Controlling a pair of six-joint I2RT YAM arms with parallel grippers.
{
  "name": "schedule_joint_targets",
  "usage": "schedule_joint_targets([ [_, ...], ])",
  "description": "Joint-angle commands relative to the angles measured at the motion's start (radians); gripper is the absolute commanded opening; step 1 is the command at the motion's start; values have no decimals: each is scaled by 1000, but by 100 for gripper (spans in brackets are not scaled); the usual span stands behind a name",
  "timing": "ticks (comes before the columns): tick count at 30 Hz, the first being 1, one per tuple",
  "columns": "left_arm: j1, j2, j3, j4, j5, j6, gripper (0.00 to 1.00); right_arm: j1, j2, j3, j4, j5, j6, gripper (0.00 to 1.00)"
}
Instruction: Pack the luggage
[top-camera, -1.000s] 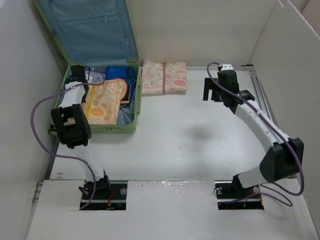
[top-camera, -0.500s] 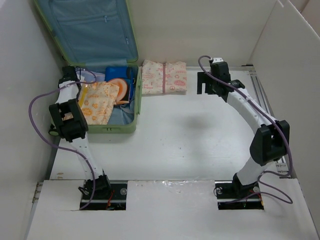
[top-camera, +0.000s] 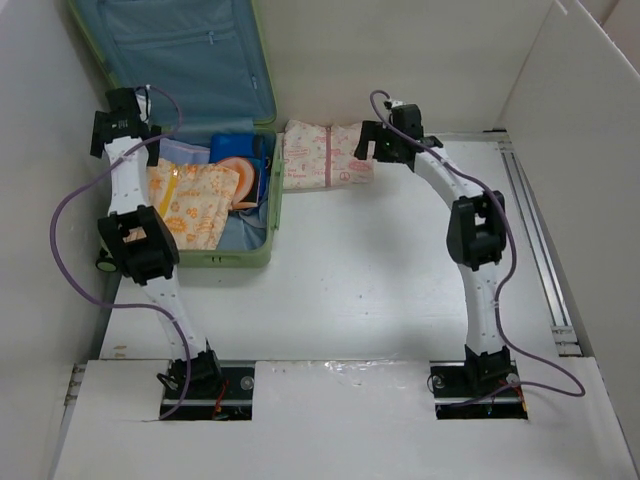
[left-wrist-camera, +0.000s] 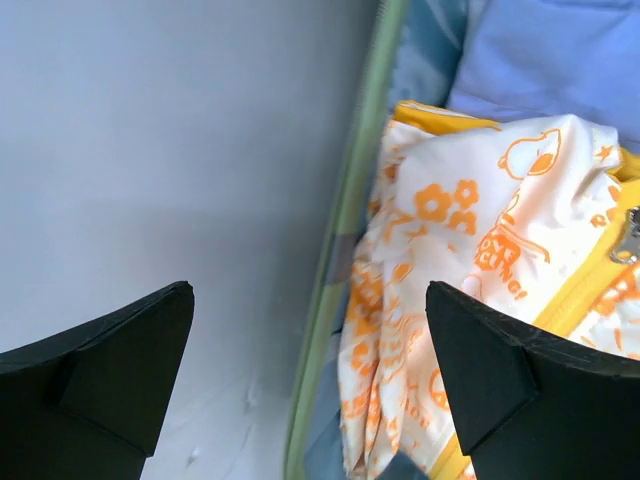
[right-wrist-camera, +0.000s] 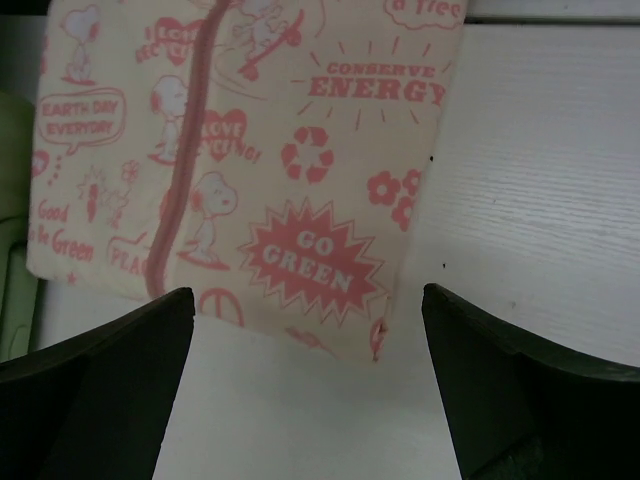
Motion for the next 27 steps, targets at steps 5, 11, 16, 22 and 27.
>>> schedule_joint_targets([
  [5, -2, -128, -54, -69, -48, -23, 92, -27, 196, 121, 138, -118, 197, 100],
  [11, 7, -137, -131, -98, 65, -127, 85, 10, 251, 86, 150, -146, 238, 97],
  [16, 7, -137, -140, -142, 128, -146, 83, 19, 251, -16, 224, -195, 342, 80],
  [22, -14, -148, -129, -173, 349, -155, 74, -4, 262, -16, 224, -273, 355, 7],
  [27, -196, -177, -189, -173, 426, -128, 69, -65, 69, -260, 246, -327, 251, 0],
])
